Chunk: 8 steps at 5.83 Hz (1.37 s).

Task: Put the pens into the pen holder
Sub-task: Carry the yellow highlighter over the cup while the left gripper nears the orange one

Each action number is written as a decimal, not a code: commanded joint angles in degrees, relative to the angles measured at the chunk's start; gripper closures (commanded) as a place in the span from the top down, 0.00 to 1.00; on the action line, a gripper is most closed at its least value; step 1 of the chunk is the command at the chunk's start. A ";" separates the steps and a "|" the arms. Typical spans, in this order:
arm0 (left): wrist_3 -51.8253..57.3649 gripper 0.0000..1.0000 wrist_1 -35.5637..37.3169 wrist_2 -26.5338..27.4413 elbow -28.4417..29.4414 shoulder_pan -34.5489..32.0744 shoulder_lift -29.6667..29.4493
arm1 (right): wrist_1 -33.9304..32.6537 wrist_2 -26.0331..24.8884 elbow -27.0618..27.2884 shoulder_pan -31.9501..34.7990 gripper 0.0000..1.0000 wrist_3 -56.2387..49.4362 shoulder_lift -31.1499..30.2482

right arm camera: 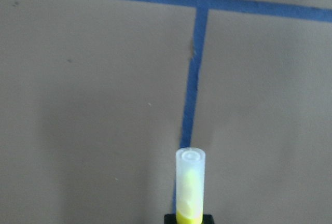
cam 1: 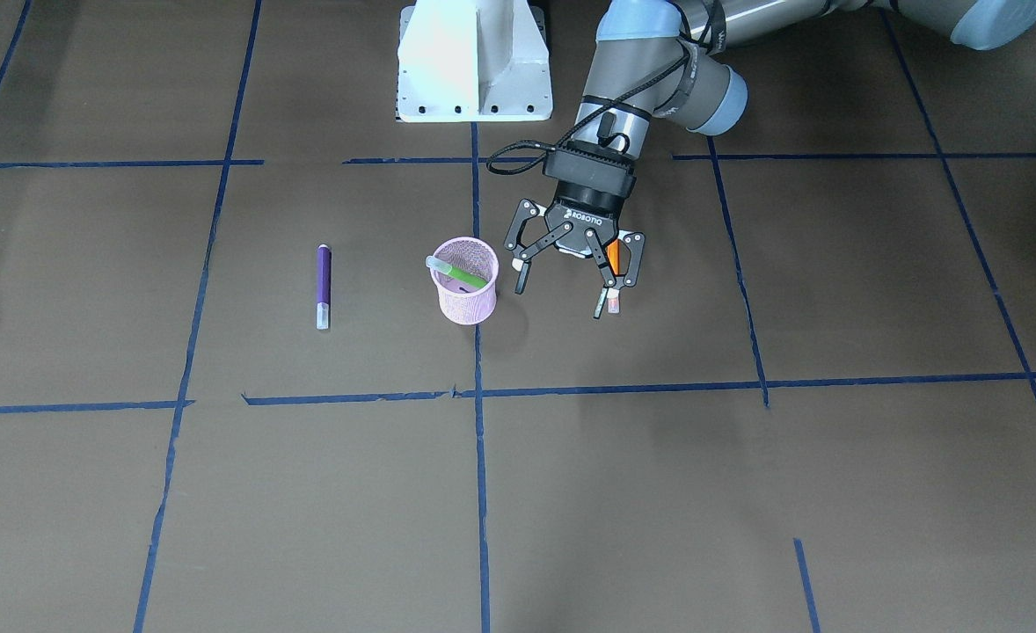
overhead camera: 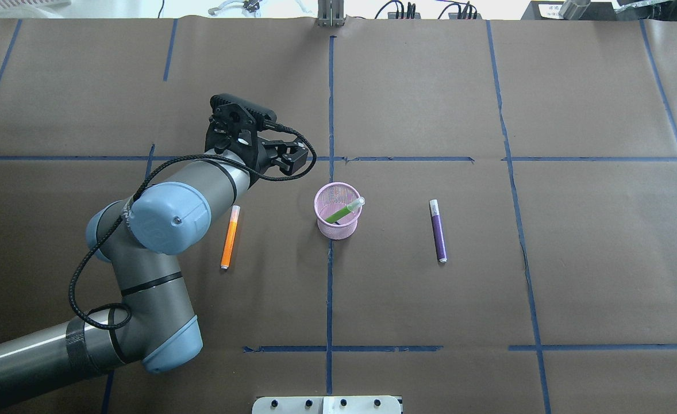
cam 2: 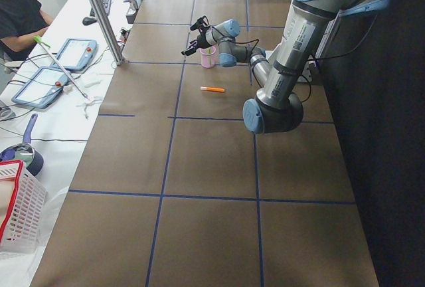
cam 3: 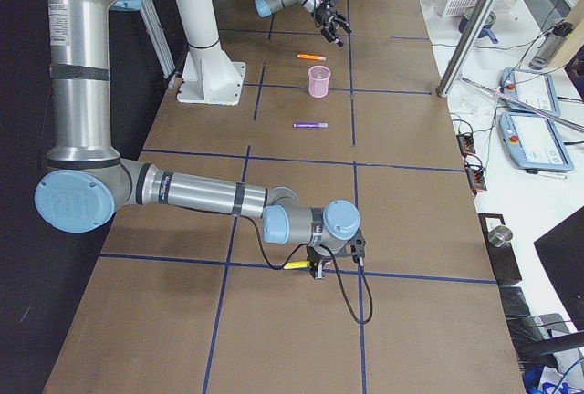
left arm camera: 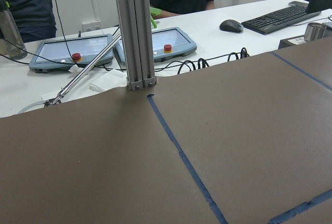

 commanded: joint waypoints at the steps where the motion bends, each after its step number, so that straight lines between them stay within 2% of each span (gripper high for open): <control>1: 0.01 1.00 -0.06 -0.03 0.00 -0.07 0.00 | 2.82 -0.21 6.85 -1.75 0.00 4.90 3.29; 2: 0.09 1.00 -0.06 -0.20 0.00 -0.15 0.00 | 11.29 -0.47 8.11 -5.08 0.00 15.21 4.18; 3: 0.35 1.00 0.20 -0.29 0.09 -0.24 0.17 | 20.77 -1.95 8.04 -7.98 0.00 19.15 4.97; 4: 0.62 1.00 0.64 -3.68 0.09 -1.90 0.18 | 22.26 -2.14 9.17 -10.36 0.00 25.97 7.33; 5: 0.71 1.00 0.73 -10.42 0.09 -4.52 2.00 | 22.27 -2.75 12.14 -13.34 0.00 32.57 10.05; 7: 0.80 1.00 1.34 -21.77 1.05 -10.15 3.86 | 22.27 -12.30 19.51 -23.34 0.00 47.24 14.90; 8: 0.80 1.00 3.43 -23.48 1.14 -10.78 3.95 | 22.19 -20.26 22.51 -29.39 0.00 55.40 17.17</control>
